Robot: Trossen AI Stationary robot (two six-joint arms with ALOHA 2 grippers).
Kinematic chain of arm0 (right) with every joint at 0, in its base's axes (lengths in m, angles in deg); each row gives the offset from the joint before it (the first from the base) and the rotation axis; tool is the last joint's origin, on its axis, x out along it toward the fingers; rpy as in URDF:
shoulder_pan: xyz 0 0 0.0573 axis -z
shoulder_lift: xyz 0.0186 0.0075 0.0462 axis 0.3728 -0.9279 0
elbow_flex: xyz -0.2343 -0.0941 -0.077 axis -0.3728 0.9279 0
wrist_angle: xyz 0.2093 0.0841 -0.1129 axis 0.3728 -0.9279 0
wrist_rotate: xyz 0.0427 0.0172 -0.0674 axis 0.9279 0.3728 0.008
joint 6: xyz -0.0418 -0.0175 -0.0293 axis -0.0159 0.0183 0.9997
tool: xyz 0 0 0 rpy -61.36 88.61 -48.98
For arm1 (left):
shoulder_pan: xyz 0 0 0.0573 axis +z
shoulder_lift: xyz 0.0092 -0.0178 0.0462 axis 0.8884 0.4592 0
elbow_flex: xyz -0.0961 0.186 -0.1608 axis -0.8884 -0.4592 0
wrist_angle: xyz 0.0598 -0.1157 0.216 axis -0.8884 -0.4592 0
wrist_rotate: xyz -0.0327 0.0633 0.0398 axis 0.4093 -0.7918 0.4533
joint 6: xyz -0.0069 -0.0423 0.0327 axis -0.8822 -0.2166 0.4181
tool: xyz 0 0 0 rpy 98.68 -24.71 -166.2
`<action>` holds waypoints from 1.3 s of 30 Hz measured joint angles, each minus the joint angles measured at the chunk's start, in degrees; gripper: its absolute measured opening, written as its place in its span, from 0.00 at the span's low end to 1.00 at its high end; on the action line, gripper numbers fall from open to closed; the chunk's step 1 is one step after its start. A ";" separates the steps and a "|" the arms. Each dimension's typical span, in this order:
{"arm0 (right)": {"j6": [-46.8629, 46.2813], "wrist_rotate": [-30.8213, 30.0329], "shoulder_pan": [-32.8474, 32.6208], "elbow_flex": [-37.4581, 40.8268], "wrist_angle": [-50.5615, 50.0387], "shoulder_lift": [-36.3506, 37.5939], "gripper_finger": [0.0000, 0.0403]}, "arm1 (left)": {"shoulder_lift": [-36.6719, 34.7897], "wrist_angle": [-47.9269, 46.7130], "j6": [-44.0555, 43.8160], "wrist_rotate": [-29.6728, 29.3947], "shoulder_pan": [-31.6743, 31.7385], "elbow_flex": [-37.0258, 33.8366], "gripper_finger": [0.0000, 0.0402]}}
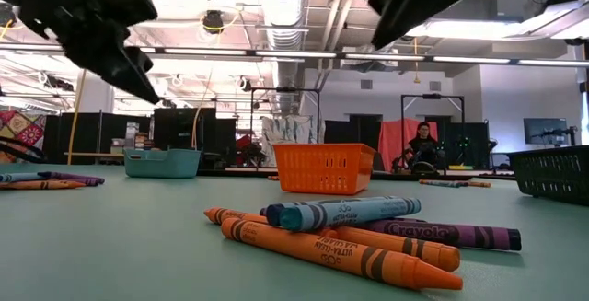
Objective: Sort crayons
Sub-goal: Put the blue crayon into the blue bin
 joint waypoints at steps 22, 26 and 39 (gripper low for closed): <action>-47.29 3.98 -23.85 0.02 -23.85 -8.01 0.37 | 31.32 36.65 12.21 3.19 -11.31 1.38 0.34; -52.64 4.39 -28.41 -0.02 -23.07 -8.36 0.34 | 34.19 43.55 13.63 3.78 -11.31 1.63 0.34; -68.30 2.44 -40.67 -0.29 -10.02 -12.07 0.29 | 35.82 48.54 11.02 3.54 -11.31 1.71 0.34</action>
